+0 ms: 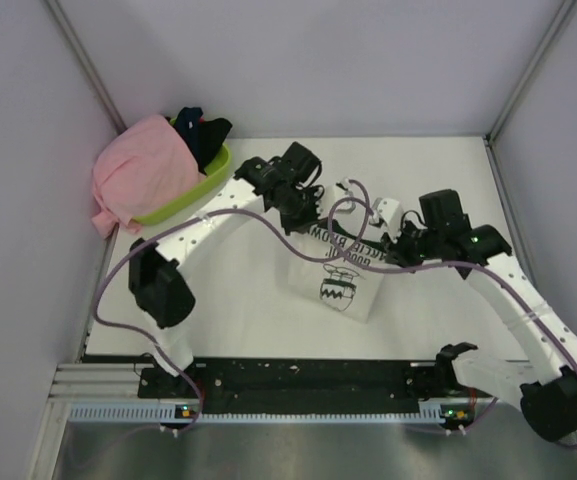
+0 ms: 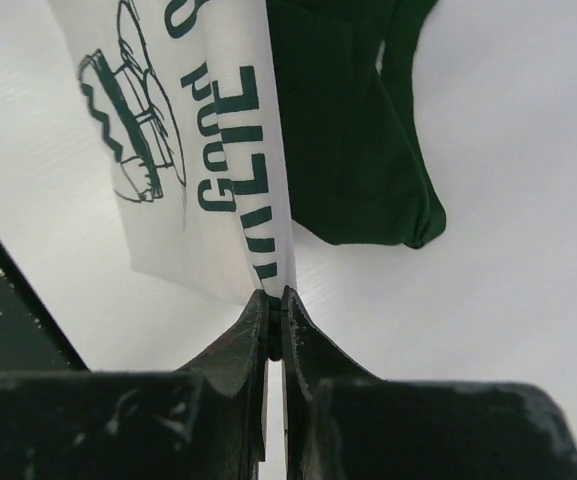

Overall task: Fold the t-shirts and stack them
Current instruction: Fold the long partially folded tshirt into a neat square

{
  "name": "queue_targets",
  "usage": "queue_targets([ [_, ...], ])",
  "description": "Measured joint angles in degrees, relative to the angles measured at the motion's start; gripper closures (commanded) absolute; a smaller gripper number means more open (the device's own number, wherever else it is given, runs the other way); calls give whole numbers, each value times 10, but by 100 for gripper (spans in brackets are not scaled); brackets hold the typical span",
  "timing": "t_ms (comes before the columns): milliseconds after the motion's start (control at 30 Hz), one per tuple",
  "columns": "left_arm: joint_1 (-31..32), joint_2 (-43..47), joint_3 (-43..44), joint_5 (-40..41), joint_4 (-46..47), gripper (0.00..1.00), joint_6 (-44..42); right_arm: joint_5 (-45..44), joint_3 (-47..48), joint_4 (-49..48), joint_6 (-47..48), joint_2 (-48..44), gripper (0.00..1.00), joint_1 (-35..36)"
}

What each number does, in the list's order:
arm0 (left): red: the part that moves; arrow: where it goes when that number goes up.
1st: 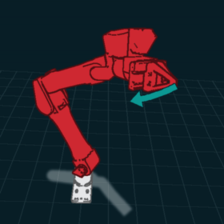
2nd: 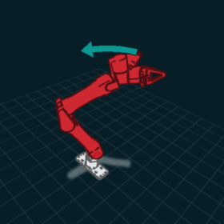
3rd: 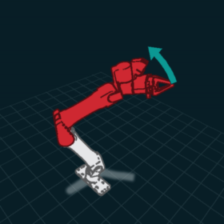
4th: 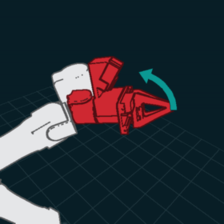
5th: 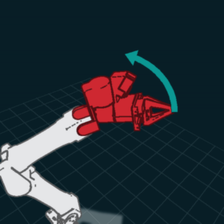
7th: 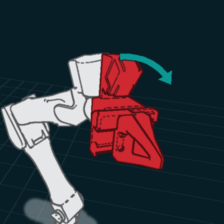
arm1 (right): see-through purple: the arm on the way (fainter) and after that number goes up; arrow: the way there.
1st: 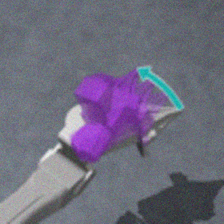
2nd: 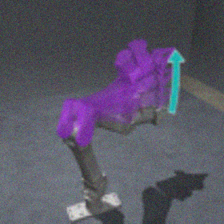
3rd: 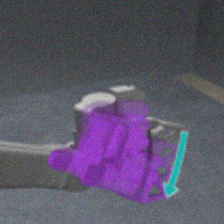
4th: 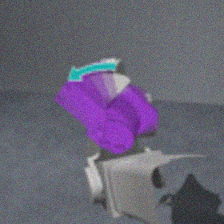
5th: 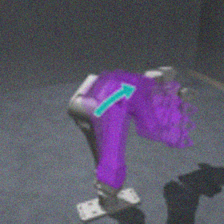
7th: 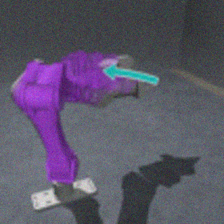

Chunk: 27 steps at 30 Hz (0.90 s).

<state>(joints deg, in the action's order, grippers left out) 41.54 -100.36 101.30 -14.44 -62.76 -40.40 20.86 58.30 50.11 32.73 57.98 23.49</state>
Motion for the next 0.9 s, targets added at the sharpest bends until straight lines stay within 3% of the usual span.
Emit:
queue_targets([
  [267,-21,-225,211,46,32,100,15,5,34,-36,-34,137,100,-103],
  [700,-17,-321,226,103,105,99,4,-8,75,-83,-82,308,100,-155],
  [733,-17,-324,226,107,111,92,4,-11,78,-87,-84,317,98,-156],
  [833,-16,-333,226,122,134,57,-1,-21,86,-102,-86,348,74,-159],
  [900,-16,-339,225,149,152,43,-7,-35,94,-108,-87,369,74,-161],
])
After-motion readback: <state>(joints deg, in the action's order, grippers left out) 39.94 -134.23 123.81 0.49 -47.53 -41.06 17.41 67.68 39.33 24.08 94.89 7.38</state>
